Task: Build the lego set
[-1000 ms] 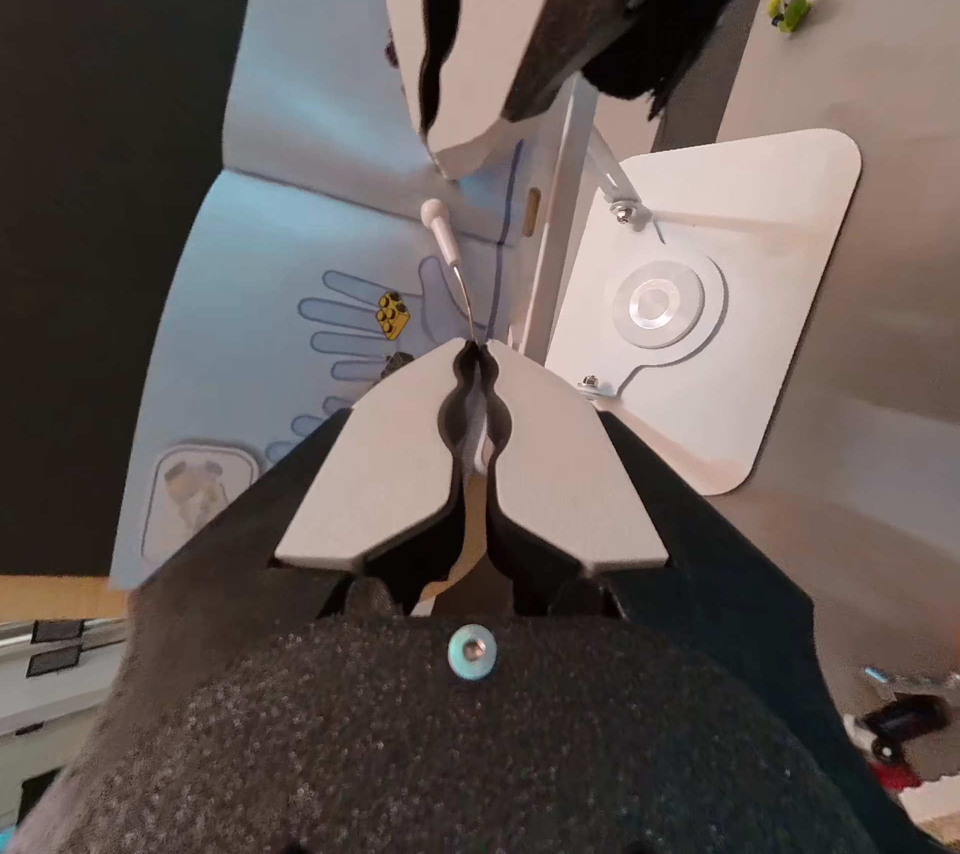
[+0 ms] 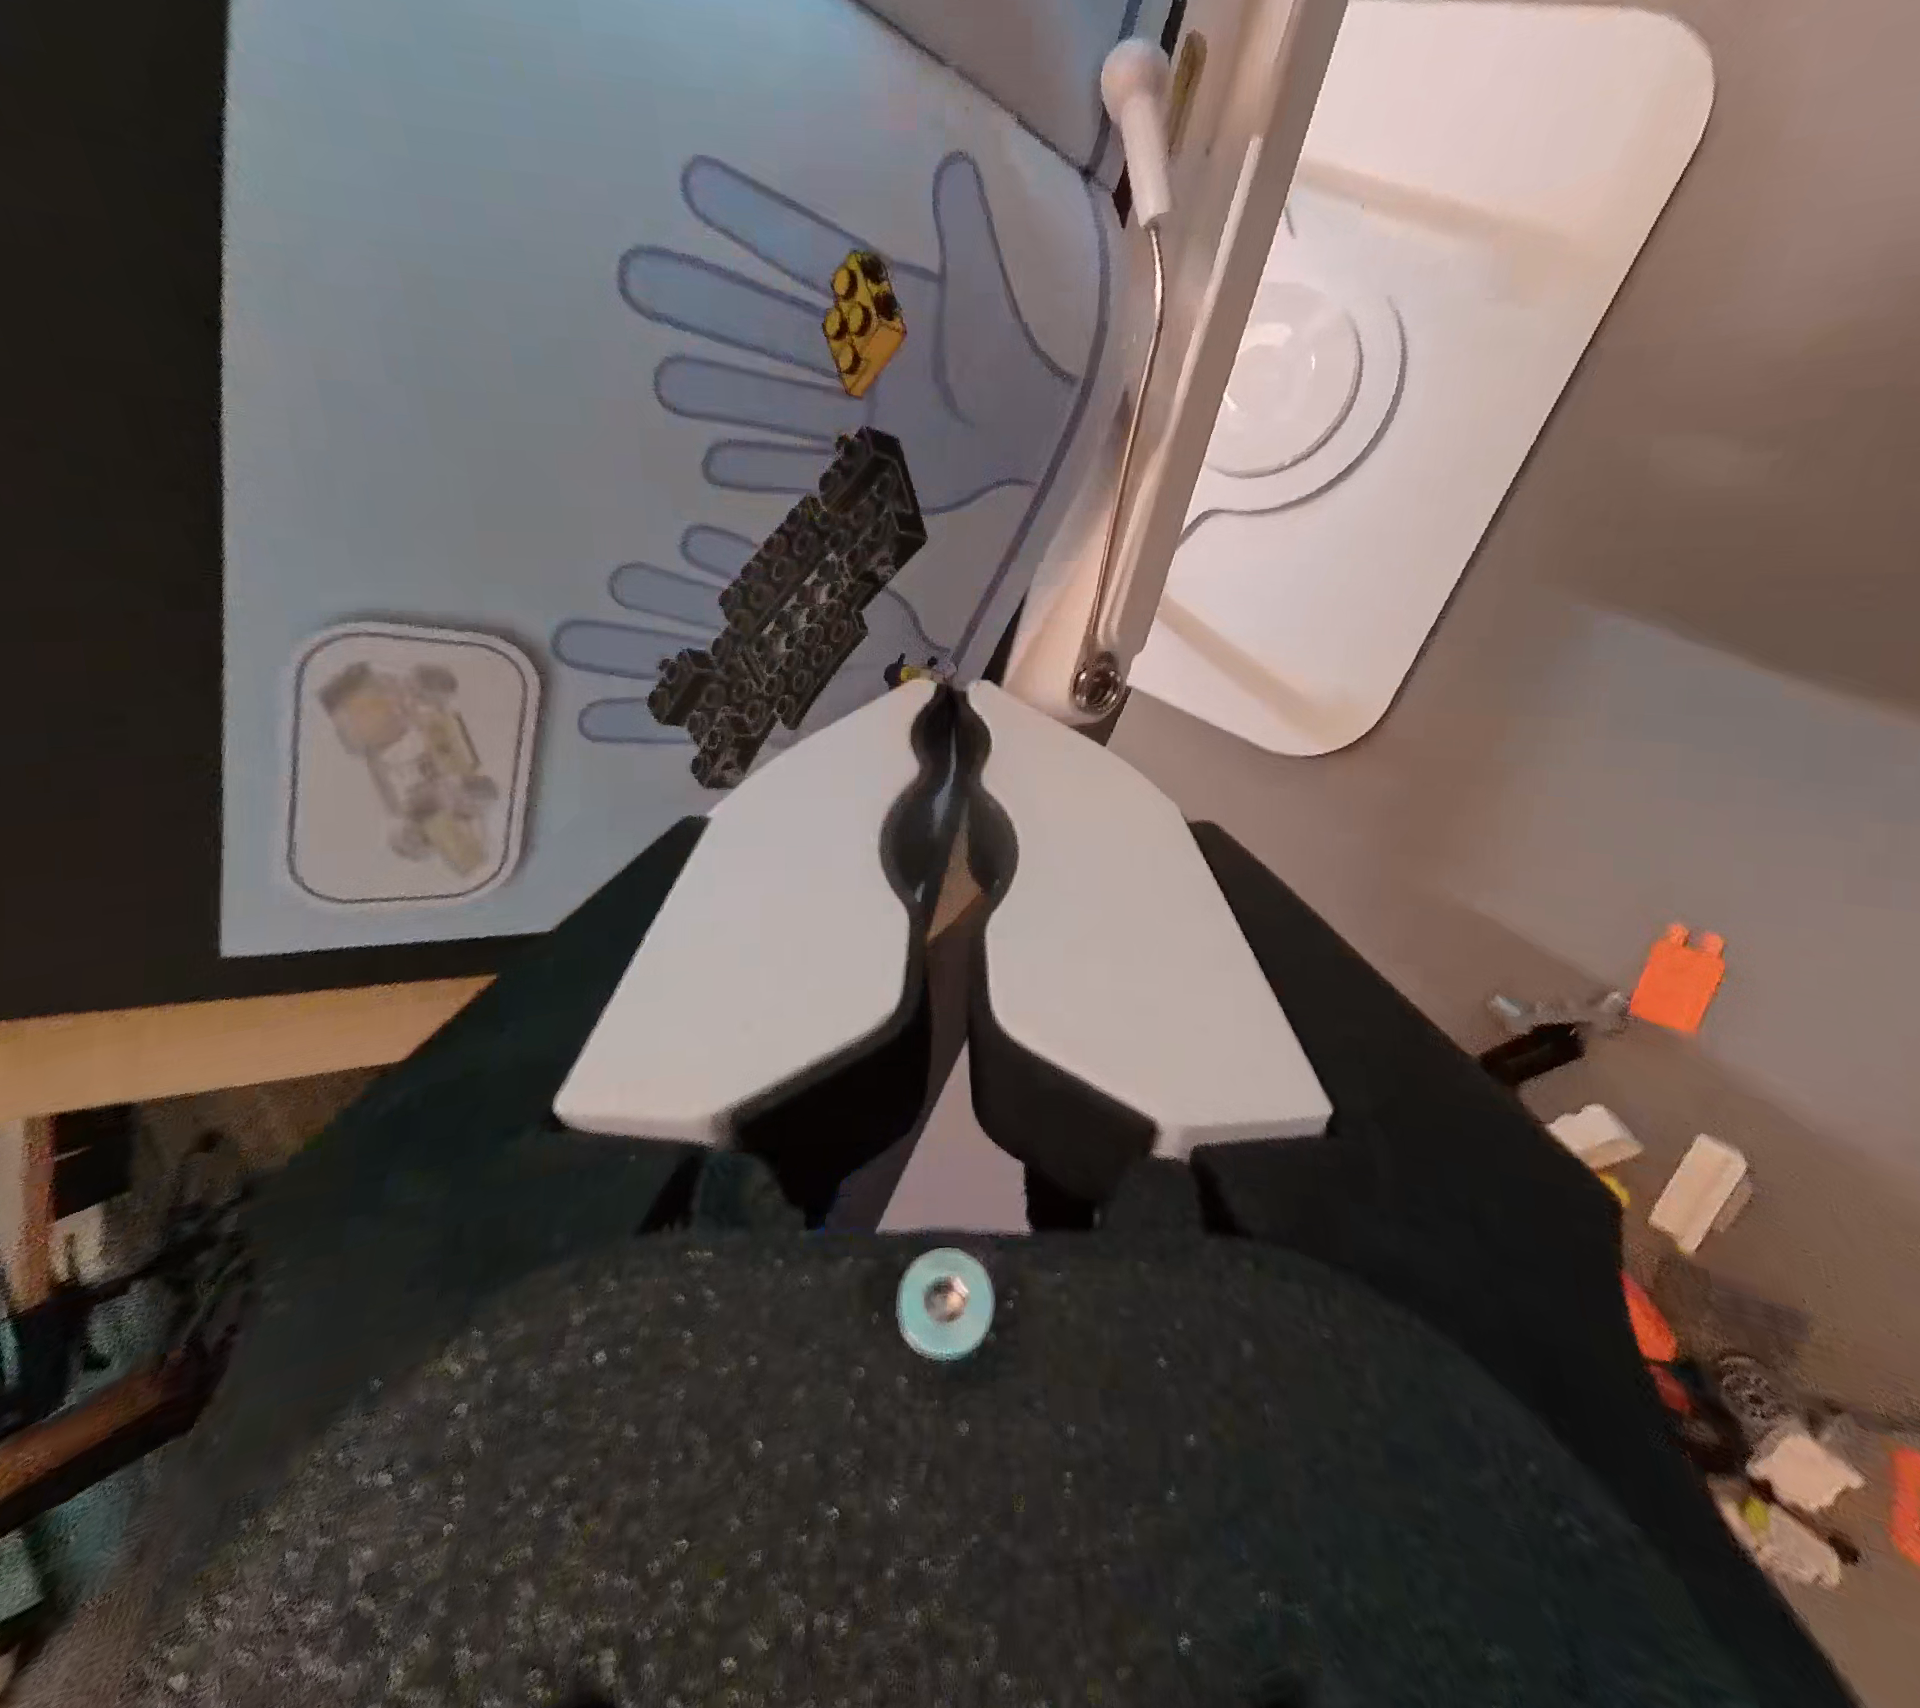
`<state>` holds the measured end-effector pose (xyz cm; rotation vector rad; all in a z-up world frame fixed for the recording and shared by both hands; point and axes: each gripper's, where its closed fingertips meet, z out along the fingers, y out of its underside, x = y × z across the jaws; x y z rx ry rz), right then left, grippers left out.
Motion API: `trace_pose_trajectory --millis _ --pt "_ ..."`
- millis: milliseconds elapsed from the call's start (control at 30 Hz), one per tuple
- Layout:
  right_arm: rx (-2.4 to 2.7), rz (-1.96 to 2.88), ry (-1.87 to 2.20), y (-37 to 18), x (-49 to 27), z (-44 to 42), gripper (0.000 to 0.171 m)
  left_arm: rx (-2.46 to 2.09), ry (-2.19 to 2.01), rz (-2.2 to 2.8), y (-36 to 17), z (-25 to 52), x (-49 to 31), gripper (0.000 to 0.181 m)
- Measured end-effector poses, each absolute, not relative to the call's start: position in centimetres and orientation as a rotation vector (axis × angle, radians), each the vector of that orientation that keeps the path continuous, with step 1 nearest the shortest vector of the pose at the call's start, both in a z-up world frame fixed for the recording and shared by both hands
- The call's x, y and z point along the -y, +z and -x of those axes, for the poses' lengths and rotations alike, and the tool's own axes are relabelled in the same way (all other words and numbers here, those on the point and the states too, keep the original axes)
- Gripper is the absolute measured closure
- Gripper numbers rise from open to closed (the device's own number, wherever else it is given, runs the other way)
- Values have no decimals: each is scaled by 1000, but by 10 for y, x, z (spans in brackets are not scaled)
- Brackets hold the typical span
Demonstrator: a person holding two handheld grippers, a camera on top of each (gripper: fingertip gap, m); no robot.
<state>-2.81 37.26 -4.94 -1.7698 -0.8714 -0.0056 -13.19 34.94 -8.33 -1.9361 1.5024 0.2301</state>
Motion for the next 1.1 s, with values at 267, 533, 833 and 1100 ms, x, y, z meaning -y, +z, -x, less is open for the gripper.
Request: trace_pose_trajectory --millis 267,533,833,1100 --pt "916 1757 -165 -57 -381 5 171 -1466 208 1931 -91 132 -347 181" --pt "909 1705 -38 -44 -361 10 171 -1360 86 1907 -75 143 -311 181" --pt "906 1639 130 -36 -331 39 171 -1051 -263 1803 -84 128 -236 181" --pt "994 1655 66 -59 -345 86 171 -954 -543 1803 -123 79 -211 181"
